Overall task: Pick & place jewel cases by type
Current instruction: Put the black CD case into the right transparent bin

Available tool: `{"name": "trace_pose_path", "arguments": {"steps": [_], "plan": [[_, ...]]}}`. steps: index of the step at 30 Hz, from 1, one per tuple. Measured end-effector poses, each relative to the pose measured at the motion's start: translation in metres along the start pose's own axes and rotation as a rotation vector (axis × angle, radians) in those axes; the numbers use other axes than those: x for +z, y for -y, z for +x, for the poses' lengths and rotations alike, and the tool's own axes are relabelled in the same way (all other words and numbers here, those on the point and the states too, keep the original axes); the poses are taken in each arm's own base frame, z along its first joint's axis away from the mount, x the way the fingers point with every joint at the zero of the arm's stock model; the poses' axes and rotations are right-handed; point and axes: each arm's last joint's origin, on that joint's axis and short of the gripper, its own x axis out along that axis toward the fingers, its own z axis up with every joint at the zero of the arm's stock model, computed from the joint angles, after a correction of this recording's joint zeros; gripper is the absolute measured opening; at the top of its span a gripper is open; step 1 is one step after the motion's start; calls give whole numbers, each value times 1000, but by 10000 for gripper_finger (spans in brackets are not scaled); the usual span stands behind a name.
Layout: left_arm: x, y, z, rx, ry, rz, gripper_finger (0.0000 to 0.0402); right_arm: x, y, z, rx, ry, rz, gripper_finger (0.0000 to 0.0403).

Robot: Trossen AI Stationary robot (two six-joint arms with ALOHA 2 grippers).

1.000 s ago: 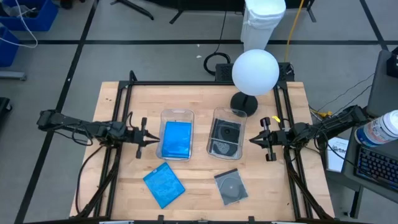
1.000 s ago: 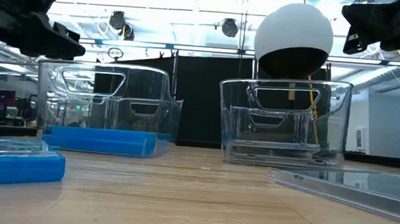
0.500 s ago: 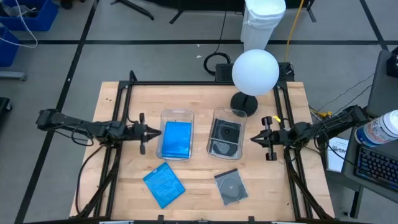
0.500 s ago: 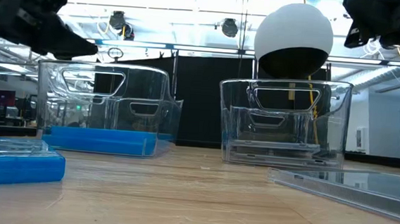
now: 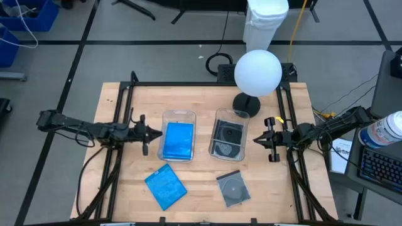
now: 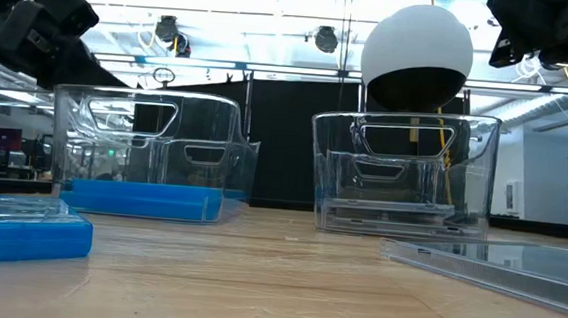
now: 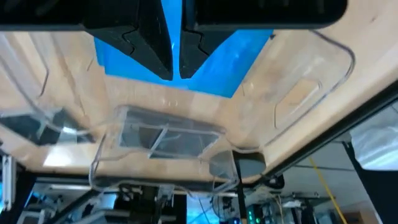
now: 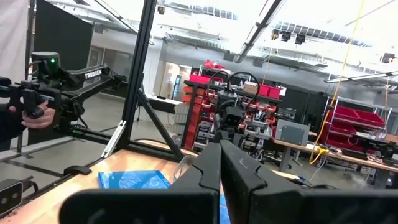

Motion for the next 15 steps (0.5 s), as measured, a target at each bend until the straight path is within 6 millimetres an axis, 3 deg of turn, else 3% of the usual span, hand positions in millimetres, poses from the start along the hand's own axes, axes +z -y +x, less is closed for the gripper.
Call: {"name": "trace_pose_path", "arguments": {"steps": [15], "plan": [[-2, 0, 0, 3, -25, 9, 37, 0, 0, 0, 0, 0, 4, 0]]}}
